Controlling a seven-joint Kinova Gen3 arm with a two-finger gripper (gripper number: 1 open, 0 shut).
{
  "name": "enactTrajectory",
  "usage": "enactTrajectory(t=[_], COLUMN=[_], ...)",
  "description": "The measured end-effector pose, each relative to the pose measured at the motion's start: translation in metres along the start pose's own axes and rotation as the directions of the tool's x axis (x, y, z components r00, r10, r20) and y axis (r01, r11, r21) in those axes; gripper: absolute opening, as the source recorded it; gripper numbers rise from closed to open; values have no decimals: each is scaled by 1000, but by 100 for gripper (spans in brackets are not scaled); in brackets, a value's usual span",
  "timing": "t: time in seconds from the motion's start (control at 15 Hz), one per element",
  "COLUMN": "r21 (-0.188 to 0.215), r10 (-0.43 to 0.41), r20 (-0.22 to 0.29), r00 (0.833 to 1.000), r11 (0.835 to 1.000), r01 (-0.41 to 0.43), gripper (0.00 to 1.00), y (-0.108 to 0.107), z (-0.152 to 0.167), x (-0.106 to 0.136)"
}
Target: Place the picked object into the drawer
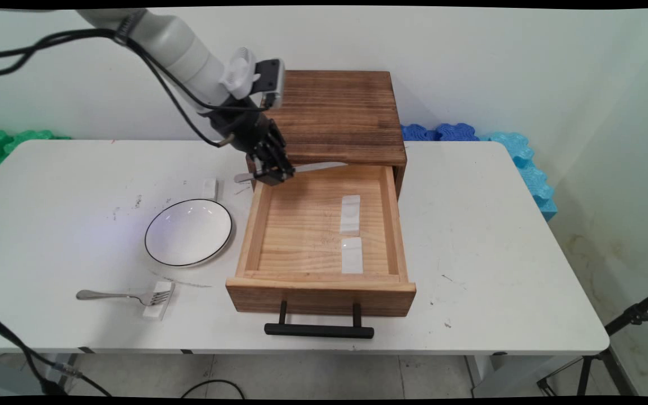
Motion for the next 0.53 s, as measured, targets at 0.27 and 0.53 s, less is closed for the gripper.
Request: enactTrajectory(t=[0.27,0.53], r21=[7,10], r10=[9,14], r20=[-4,-7], r00=[1000,1000], r11=[1000,1000], r01=[-9,-14], gripper=[0,0], y=[-2,-1], z=[17,31], x=[17,31])
